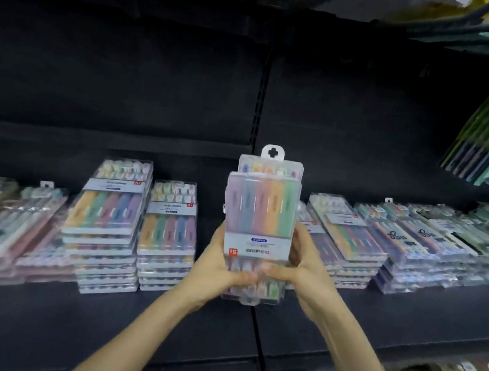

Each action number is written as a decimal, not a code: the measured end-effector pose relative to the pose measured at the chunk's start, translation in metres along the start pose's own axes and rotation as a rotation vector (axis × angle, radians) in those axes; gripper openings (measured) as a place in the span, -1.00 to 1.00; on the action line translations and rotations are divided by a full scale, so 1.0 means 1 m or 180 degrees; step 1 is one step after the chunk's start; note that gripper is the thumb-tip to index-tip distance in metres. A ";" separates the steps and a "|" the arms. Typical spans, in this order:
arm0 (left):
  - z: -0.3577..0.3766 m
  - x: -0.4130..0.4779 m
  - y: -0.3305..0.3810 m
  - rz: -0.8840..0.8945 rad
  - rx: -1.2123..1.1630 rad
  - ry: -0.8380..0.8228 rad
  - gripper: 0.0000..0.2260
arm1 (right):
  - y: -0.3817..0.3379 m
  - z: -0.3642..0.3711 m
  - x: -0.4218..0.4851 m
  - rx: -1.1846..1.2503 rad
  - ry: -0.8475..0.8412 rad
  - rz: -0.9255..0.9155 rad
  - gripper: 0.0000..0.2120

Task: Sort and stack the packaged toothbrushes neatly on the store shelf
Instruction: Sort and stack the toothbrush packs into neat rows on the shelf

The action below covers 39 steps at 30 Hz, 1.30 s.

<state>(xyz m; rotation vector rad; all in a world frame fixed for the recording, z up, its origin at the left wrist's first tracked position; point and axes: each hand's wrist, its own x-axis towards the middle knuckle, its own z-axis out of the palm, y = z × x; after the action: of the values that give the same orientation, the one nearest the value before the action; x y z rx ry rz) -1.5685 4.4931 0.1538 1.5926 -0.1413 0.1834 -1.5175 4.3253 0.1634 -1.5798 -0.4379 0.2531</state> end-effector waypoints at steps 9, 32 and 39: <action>-0.018 -0.023 -0.038 -0.0042 0.0649 0.0035 -0.08 | 0.049 0.022 -0.012 0.0094 -0.0227 0.0032 -0.17; -0.007 -0.024 0.008 -0.1109 -0.0885 0.0173 -0.51 | 0.008 0.008 -0.014 0.1089 0.0465 0.0495 -0.60; -0.022 -0.025 0.045 -0.1000 -0.0420 0.0351 -0.67 | -0.011 0.018 -0.009 0.1241 0.0673 0.0435 -0.75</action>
<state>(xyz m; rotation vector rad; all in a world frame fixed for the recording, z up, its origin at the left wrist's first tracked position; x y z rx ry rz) -1.6024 4.5132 0.1932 1.4482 0.1792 0.0161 -1.5344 4.3385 0.1727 -1.2373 -0.1059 0.2554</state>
